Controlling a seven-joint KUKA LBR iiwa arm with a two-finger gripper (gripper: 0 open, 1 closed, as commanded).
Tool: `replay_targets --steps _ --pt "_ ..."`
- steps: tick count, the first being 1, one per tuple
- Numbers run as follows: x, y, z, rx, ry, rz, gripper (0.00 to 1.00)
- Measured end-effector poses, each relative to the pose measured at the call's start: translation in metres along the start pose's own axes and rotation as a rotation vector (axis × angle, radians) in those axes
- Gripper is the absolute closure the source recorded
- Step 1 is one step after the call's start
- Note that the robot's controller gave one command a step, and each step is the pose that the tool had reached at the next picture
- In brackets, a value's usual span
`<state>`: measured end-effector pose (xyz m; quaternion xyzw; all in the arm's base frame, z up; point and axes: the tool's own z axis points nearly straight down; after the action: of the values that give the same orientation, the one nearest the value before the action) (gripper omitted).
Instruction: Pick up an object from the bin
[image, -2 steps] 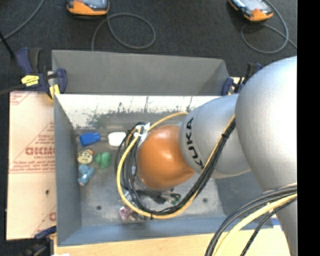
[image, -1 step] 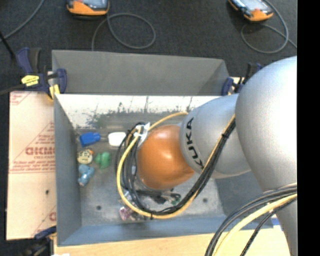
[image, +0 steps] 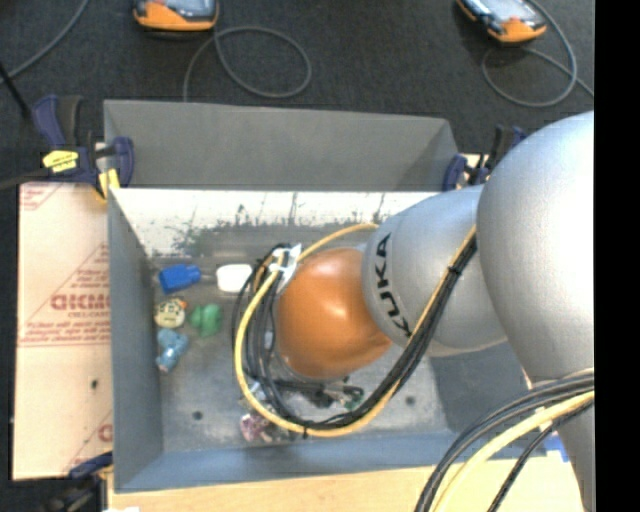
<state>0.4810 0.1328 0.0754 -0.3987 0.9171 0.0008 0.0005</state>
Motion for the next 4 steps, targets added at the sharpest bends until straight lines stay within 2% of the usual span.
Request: replay_targets --steps 1,2,4 --pt "0.001 0.0 -0.019 0.0 0.002 0.001 1.0" --pt "-0.001 -0.001 -0.032 0.003 -0.005 0.002 1.0" --pt "0.0 0.0 -0.059 0.0 -0.001 0.005 1.0"
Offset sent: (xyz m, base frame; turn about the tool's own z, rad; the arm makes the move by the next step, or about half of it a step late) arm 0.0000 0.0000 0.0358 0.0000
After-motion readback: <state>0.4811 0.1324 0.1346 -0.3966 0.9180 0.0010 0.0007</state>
